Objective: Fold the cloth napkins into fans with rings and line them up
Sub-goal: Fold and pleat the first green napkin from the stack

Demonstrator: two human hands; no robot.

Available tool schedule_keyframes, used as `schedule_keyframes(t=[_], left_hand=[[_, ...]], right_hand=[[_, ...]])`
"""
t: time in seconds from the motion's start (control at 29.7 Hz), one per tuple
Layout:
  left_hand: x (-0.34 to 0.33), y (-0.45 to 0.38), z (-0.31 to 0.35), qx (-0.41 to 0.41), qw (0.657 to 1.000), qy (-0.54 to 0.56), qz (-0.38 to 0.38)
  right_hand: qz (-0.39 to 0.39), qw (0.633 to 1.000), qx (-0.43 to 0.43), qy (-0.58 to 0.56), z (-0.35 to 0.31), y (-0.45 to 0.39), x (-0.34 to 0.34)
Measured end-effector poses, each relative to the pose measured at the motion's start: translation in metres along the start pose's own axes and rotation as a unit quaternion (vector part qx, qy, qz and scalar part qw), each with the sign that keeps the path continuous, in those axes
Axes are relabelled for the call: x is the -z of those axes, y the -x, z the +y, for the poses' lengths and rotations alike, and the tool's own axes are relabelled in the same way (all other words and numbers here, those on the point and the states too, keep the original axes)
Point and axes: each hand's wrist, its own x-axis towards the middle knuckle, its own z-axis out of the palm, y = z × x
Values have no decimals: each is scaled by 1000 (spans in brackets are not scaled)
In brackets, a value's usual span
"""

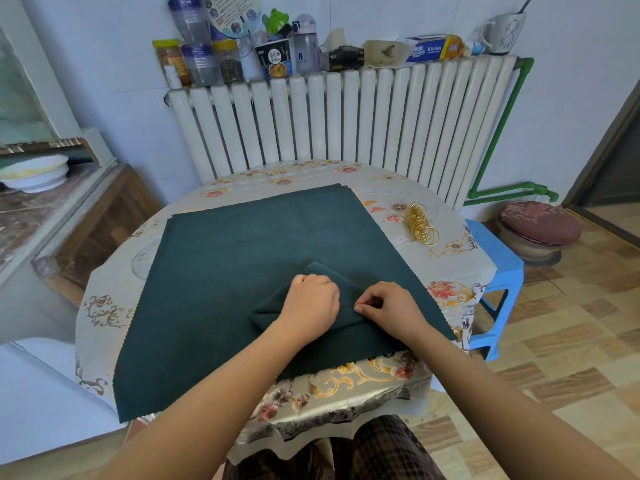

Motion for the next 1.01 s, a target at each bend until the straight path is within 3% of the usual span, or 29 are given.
schedule_keyframes(t=[0.07,0.2,0.37,0.67,0.91,1.01], left_hand=[[-1,-16,-2,-12,1000,15,1],[1,-46,-7,-62,992,-14,-111],[11,-62,-8,-81,989,-56,-113],[8,-30,-3,-92,992,-75,33],[-20,6,-10,-41,989,36,135],[-24,16,-9,-20,987,64,145]], right_hand=[[-6,1000,-5,-5,-1,0,2],[-17,1000,-14,-6,-1,-2,4],[-7,1000,-9,1,0,-2,2],[42,998,-23,45,-2,2,-6],[72,995,-4,71,-2,10,-9],[99,991,28,80,-1,11,-14]])
